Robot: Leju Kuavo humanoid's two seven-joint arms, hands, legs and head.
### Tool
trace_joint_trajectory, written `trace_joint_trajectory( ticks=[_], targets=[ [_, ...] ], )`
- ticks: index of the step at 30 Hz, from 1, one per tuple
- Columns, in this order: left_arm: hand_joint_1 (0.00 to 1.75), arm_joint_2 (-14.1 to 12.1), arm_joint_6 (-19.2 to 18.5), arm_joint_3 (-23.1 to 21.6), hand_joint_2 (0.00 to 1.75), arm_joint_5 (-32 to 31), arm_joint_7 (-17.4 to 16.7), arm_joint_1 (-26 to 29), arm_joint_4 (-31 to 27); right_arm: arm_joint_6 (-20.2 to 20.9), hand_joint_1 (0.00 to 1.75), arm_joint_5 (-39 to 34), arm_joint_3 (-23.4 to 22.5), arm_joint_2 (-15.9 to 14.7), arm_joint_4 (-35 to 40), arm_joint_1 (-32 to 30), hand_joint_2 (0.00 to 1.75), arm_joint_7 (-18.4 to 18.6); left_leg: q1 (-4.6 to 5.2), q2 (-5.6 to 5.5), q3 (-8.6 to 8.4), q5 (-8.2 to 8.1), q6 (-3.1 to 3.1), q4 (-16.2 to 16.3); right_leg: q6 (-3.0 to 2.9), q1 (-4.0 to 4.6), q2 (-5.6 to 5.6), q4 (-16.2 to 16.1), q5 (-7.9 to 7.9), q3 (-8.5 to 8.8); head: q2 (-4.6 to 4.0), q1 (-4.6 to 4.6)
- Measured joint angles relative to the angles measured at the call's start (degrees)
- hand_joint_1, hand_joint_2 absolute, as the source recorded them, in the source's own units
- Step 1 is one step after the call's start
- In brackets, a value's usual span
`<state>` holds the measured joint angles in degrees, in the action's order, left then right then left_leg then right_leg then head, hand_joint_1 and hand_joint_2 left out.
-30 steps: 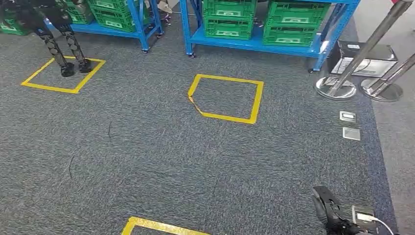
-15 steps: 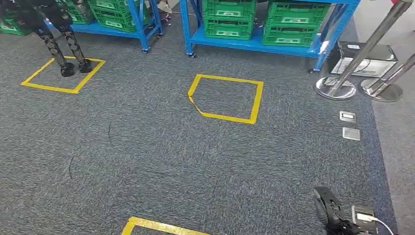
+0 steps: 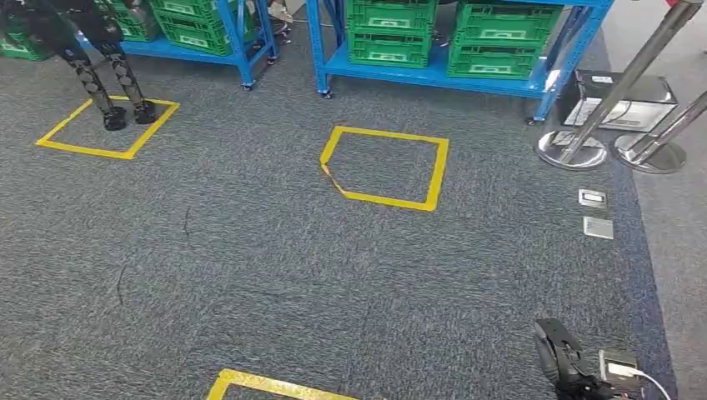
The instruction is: Take the parts from the cabinet and place them on the table.
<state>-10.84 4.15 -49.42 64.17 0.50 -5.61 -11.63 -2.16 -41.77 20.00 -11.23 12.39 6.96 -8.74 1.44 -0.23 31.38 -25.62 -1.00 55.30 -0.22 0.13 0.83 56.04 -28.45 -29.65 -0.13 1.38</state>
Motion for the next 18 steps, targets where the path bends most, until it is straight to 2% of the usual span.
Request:
trace_joint_trajectory(
  ticks=[9,10,13,14,15,16,18],
  targets=[
    [0.0,0.0,0.0,0.0,0.0,0.0,0.0,0.0,0.0,0.0,0.0,-0.1,0.0,0.0,0.0,0.0,0.0,0.0,0.05,0.0,0.03,-0.07,-0.07,0.1,0.07,-0.09,0.0,-0.1,0.05,0.02,0.0,0.02],
    [0.0,0.0,0.0,-0.1,0.0,0.0,0.0,0.0,0.0,0.0,0.0,-0.2,0.0,0.0,0.0,0.0,0.0,0.0,0.38,0.01,0.07,-0.18,-0.42,0.3,0.28,-0.17,0.01,-0.2,0.1,0.05,0.0,0.0],
    [0.0,-0.1,0.1,-0.2,0.0,0.0,0.0,-0.1,0.0,0.0,0.0,-0.2,0.0,0.0,0.0,0.0,0.0,0.0,0.36,0.01,-0.04,-0.16,-0.85,-0.1,0.54,-0.14,0.02,-0.5,0.13,0.21,0.0,-0.02],
    [0.0,0.0,0.1,-0.2,0.0,0.0,0.0,-0.1,0.0,0.0,0.0,-0.2,0.0,-0.1,0.0,0.0,0.0,0.0,-0.45,0.11,-0.8,0.41,-1.13,-1.6,0.76,0.32,0.07,-0.6,-0.07,0.41,0.0,-0.02],
    [0.0,0.0,0.1,-0.2,0.0,0.0,0.0,-0.1,0.0,0.0,0.0,-0.2,0.0,-0.1,0.0,0.0,0.0,0.0,-0.53,0.37,-1.5,0.68,-1.13,-2.5,1.03,0.18,-0.19,0.5,-0.72,0.23,-0.02,0.15],
    [0.0,0.0,0.1,-0.2,0.0,0.0,0.0,-0.1,0.0,0.0,0.0,-0.2,0.0,-0.1,0.0,0.0,0.0,0.0,-0.68,0.46,-1.79,0.79,-1.34,-2.9,1.24,0.04,-0.18,3.7,-2.68,-1.39,0.0,0.46],
    [0.0,0.1,0.1,-0.2,0.0,0.0,0.0,-0.1,0.0,-0.1,0.0,-0.2,0.0,-0.2,0.0,0.0,0.0,0.0,-0.91,0.57,-1.89,0.75,-1.37,-2.9,1.83,-0.54,-0.19,12.9,-6.51,-6.21,0.0,0.79]
  ],
)
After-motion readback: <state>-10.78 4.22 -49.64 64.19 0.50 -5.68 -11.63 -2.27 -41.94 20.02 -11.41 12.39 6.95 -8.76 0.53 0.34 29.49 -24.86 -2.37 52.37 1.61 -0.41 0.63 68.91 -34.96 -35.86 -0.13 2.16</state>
